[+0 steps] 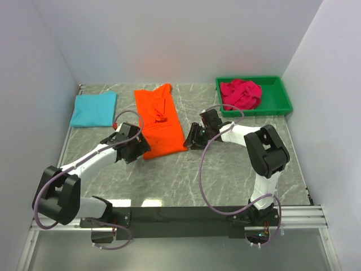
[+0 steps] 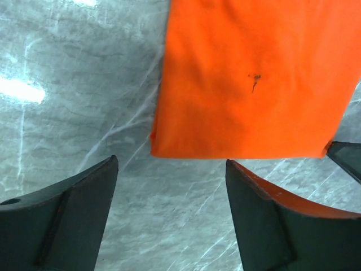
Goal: Fold and stack the t-shirts
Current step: Fold the tshirt
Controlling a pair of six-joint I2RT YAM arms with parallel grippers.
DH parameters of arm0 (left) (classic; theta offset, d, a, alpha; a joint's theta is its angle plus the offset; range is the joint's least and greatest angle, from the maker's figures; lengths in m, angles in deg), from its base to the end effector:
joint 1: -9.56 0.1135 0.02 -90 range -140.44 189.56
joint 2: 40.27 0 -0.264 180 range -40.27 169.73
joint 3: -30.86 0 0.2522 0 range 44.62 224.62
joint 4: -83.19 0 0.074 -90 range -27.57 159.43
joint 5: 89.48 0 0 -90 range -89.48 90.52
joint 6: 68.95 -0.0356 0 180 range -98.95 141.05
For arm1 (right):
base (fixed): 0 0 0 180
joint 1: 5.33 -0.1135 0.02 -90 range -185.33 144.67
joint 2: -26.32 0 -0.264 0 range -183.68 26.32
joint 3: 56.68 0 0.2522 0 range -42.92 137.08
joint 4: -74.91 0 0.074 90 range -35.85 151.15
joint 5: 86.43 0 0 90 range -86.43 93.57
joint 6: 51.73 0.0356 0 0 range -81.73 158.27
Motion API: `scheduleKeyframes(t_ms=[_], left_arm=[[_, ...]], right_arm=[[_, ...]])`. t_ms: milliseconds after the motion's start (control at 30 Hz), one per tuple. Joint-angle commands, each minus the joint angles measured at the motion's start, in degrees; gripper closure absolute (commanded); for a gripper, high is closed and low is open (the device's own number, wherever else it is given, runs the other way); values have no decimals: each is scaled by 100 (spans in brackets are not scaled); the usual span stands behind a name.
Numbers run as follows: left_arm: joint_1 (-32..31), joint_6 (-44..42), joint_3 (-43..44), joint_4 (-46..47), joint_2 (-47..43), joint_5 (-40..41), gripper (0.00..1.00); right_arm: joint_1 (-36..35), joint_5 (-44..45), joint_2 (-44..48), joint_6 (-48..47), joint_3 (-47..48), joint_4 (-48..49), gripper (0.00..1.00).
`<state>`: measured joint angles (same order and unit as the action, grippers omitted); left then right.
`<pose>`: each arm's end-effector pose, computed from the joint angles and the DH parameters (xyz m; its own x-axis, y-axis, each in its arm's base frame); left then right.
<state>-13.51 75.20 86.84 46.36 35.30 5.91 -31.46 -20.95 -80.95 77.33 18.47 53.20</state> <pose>0.2335 -0.0958 0.1934 -0.7264 -0.5677 -0.3874 -0.4208 0.8130 -0.4025 0.3300 0.1783 0.1456 -0.9538 0.1707 -0.2472 -0.0252 0.7745 0.6320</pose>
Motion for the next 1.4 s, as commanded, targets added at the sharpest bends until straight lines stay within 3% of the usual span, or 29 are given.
scheduleKeyframes(t_ms=[0,167,433,667,733,800,1000,1200,1333,1367], left_arm=[[-5,183,-55,329,71,76,19],[-5,228,-161,602,423,-64,27],[-13,149,-135,672,995,-240,34],[-13,52,-117,584,1091,-380,50],[-22,43,-126,549,1091,-424,56],[-40,-1,-117,506,1100,-451,64],[-110,-89,-109,233,1109,-425,83],[-408,-159,-126,-478,952,-495,86],[-576,-28,-380,-471,670,-469,85],[-576,42,-459,-427,626,-451,85]], right_arm=[[-41,-159,197,110,-153,232,45],[-85,-159,109,110,-197,171,47],[-94,-255,-75,39,-259,144,58],[-85,-221,-49,-57,-302,48,84],[-85,-203,12,-66,-329,30,89],[-94,-159,82,-66,-382,12,100],[-85,-45,328,-119,-505,-181,100],[-85,17,793,-101,-856,-558,100],[-85,-36,1172,-93,-1163,-384,100],[-85,-27,1190,-66,-1164,-244,91]])
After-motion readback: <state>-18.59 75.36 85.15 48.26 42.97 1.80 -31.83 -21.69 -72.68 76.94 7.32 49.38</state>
